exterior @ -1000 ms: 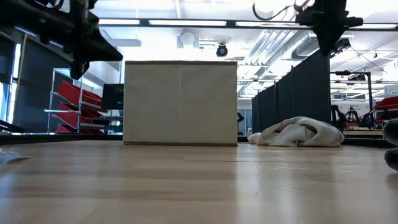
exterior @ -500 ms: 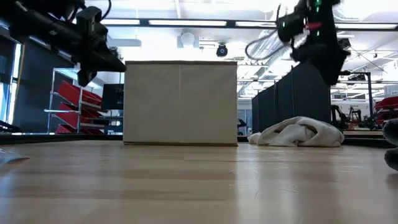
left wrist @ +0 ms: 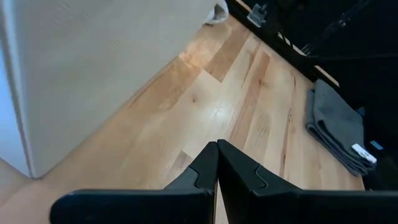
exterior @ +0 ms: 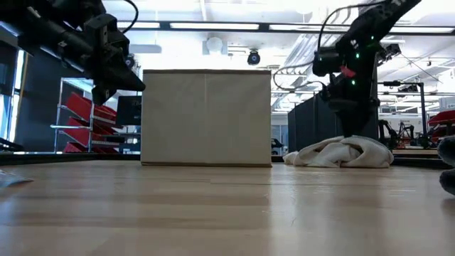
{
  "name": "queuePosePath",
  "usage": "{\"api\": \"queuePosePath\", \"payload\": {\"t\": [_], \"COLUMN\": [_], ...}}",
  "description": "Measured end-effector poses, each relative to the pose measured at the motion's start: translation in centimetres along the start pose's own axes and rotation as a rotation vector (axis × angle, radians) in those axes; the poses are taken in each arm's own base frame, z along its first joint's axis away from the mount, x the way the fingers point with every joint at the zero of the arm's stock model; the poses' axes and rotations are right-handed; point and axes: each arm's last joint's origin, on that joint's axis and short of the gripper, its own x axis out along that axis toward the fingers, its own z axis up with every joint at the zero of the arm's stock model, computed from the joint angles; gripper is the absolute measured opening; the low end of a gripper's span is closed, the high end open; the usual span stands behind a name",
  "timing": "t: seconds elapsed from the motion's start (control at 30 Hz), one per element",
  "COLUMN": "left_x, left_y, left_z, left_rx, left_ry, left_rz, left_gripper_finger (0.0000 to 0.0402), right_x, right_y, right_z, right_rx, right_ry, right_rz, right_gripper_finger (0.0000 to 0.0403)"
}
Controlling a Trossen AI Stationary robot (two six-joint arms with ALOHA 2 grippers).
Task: Fold towel
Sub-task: Fold the white towel
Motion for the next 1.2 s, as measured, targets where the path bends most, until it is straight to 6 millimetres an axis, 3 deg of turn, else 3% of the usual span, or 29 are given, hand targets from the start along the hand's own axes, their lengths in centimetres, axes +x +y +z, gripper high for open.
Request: {"api": "queuePosePath", "payload": {"t": [0.2, 0.27, 0.4, 0.43, 0.6, 0.8, 0.97, 1.2], "left_x": [0.1, 0.0, 0.0, 0.0, 0.0, -0.1, -0.2, -0.5], "left_y": [0.3, 0.5, 0.9, 0.9, 1.0, 1.2, 1.7, 2.7], "left_z": [0.1, 0.3, 0.4, 0.5, 0.5, 0.9, 1.4, 2.0], "left_rx": [0.003, -0.003, -0.020, -0.021, -0.025, -0.008, -0.020, -0.135], "left_ry": [-0.006, -0.013, -0.024, -0.025, -0.030, -0.061, -0.101, -0.151], "left_rz": [0.020, 0.031, 0.049, 0.050, 0.056, 0.060, 0.081, 0.127], "left_gripper_finger": [0.0000, 0.0000, 0.0000, 0.0000, 0.0000, 0.0000, 0.0000, 0.0000], "right_x": [1.4, 1.5, 0.8, 0.1, -3.7, -11.9, -18.6, -24.9], "right_y": [-0.2, -0.2, -0.3, -0.4, -0.7, -0.7, 0.1, 2.6], "right_z": [0.7, 0.9, 1.0, 1.1, 0.8, -0.6, -2.4, -3.7], "right_rx": [-0.001, 0.007, 0.018, 0.028, 0.071, 0.050, 0.003, -0.125], "right_ry": [-0.038, -0.053, -0.051, -0.052, -0.056, -0.024, 0.031, -0.097], "right_rz": [-0.061, -0.084, -0.055, -0.044, 0.005, 0.093, 0.287, 0.610], "right_gripper_finger": [0.0191, 0.0151, 0.0031, 0.0026, 0.0005, 0.0004, 0.0004, 0.0002]}}
